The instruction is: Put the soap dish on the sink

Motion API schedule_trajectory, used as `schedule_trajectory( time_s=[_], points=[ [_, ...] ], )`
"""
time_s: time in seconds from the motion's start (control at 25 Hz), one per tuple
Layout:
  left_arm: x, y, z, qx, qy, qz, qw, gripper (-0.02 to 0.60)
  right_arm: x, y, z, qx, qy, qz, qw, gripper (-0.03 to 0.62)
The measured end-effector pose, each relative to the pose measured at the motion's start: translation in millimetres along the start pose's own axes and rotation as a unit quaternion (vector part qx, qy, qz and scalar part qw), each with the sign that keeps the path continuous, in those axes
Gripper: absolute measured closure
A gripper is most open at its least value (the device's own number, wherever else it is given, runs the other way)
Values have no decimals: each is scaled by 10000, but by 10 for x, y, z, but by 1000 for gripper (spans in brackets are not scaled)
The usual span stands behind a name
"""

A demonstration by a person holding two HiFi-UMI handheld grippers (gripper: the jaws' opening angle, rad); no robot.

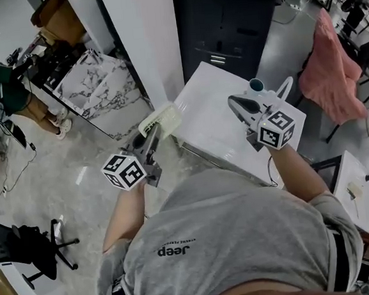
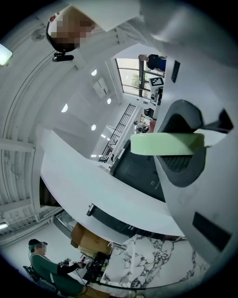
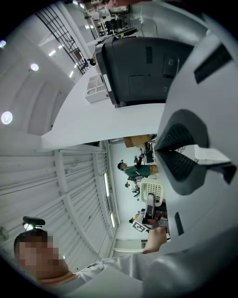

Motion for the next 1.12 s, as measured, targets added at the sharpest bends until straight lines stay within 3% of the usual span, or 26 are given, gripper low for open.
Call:
schedule_trajectory(
  time_s=[0.4,0.64,0.76,0.96,1.12],
  points=[
    [825,209,-421,-37,67,-211,9997,558,433,96,699,110,16,6,9999,540],
    [1437,51,-639,-279,298,-416,9983,558,595,135,1154,-150,148,46,9998,540],
    [1617,-24,-822,-337,350,-749,9960,558,767,57,1219,-77,-23,40,10000,540],
    [2110,-68,-1228,-234,-59,-1423,9895,558,1105,-133,1245,-99,-498,-97,9987,540],
    [2683,-301,-1557,-266,-436,-2088,9766,558,1254,-393,1344,-20,-885,-303,9956,540]
  ],
)
Point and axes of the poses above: the fingertips, and each gripper's own axes: x forward along the fingers, z to its right, y out of its top, the point moved 3 cm from there along -x, backward along the fingers, and after that the axes turned 3 degrees about -x, right-handed, at the moved point
